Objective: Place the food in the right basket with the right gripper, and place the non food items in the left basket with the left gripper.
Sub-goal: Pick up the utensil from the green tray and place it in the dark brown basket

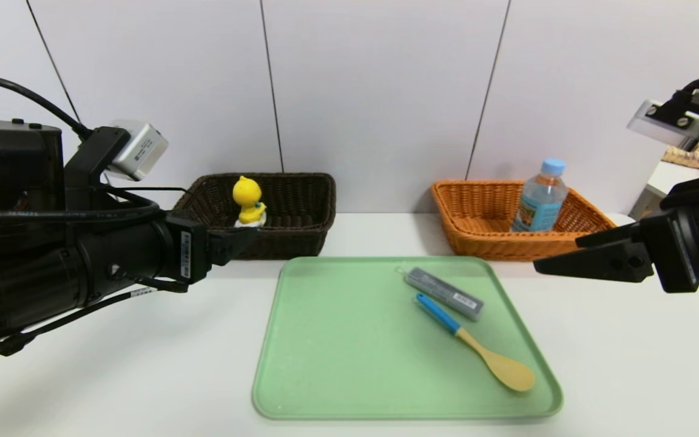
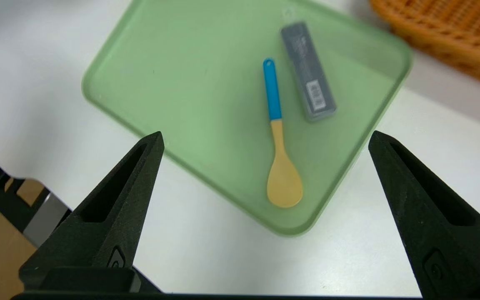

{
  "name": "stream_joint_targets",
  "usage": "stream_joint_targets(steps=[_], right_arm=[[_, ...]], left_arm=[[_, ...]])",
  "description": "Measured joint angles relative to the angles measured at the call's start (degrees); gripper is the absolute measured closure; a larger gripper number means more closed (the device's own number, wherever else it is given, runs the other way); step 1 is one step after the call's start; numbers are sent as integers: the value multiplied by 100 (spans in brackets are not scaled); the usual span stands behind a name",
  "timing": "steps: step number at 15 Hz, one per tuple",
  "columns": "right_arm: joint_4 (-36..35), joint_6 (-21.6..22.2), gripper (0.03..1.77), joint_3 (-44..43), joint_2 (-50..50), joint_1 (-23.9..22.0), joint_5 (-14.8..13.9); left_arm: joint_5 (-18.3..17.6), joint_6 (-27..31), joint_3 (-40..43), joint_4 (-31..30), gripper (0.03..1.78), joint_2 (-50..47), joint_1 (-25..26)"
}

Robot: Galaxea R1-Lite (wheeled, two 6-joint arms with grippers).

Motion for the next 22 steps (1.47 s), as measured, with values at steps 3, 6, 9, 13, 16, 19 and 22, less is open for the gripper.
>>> stream_joint_targets(steps=[3,6,9,13,16,19,22], right_arm=[[-26,-37,11,375,107,284,-122],[-78,-45,11,613,328,413,-288],[-46,-17,11,708,678,432,-500],[-89,-24,11,677,1198,488,-699],[-295,-39,11,653,1521,633,-731],[-354,-41,10,646,1822,816,-813],[-631,-99,10,638,2188,868,-976]], left_arm=[[6,-2,79,-5,12,-73,0],[4,-2,85,-5,12,-94,0],[4,-6,90,-7,12,-101,0],[9,-9,99,-5,12,-118,0],[17,-17,154,-10,12,-143,0],[20,-20,208,-11,12,-179,9],[23,-20,210,-13,12,-187,11]])
